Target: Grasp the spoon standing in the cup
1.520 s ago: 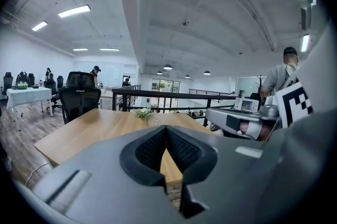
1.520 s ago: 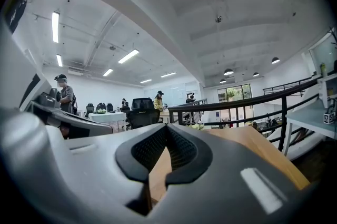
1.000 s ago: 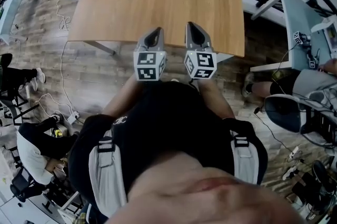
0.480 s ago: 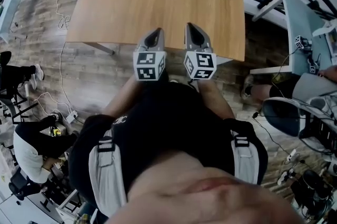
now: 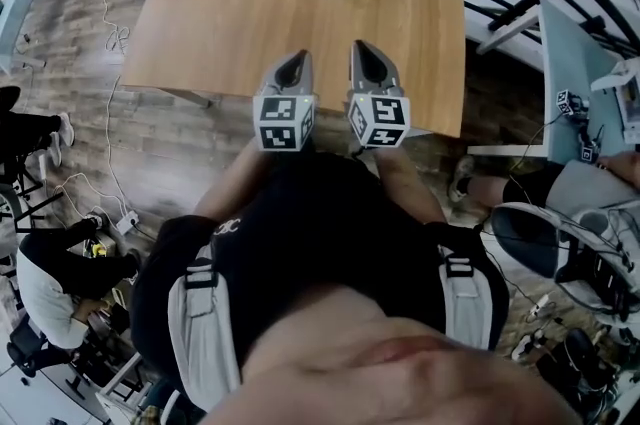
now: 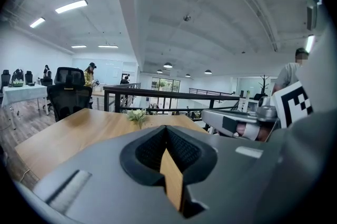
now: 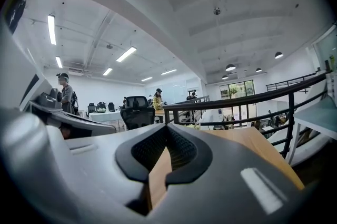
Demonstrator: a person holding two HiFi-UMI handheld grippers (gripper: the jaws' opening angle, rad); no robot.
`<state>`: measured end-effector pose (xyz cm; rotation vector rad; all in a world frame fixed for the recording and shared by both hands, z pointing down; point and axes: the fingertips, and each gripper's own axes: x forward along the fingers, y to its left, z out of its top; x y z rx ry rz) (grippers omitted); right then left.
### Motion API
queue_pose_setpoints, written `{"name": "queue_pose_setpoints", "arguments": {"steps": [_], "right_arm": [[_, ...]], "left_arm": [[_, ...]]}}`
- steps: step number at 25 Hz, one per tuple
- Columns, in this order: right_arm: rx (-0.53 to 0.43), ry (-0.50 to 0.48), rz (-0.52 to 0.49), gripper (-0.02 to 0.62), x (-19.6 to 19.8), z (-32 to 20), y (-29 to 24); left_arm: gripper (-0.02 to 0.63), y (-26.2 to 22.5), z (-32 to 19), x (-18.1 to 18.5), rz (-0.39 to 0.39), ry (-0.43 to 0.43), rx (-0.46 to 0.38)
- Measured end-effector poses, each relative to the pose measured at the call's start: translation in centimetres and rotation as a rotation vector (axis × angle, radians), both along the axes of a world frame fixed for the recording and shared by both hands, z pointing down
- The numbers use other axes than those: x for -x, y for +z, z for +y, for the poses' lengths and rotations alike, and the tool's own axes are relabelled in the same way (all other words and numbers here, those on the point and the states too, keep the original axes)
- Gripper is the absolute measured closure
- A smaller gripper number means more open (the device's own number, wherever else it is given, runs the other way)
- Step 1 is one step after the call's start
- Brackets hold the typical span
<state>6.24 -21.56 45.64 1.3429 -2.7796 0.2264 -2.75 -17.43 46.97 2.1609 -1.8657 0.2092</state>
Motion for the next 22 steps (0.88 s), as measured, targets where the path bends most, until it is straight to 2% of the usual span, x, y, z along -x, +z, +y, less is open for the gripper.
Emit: {"name": "queue_pose_setpoints", "arguments": {"steps": [10,22], "right_arm": [[-0.011,-0.028,-0.006,0.597,1.8,-4.2,-0.3],[-0.004,0.01,0.008,0.597,4.0,-10.4,-0.7]], "left_arm": [[0.594,0.0,-5.1,2.0,0.008,0.001,0.004],[0.594,0.1,-11.4,4.6,0.014,0.032,0.011]]}}
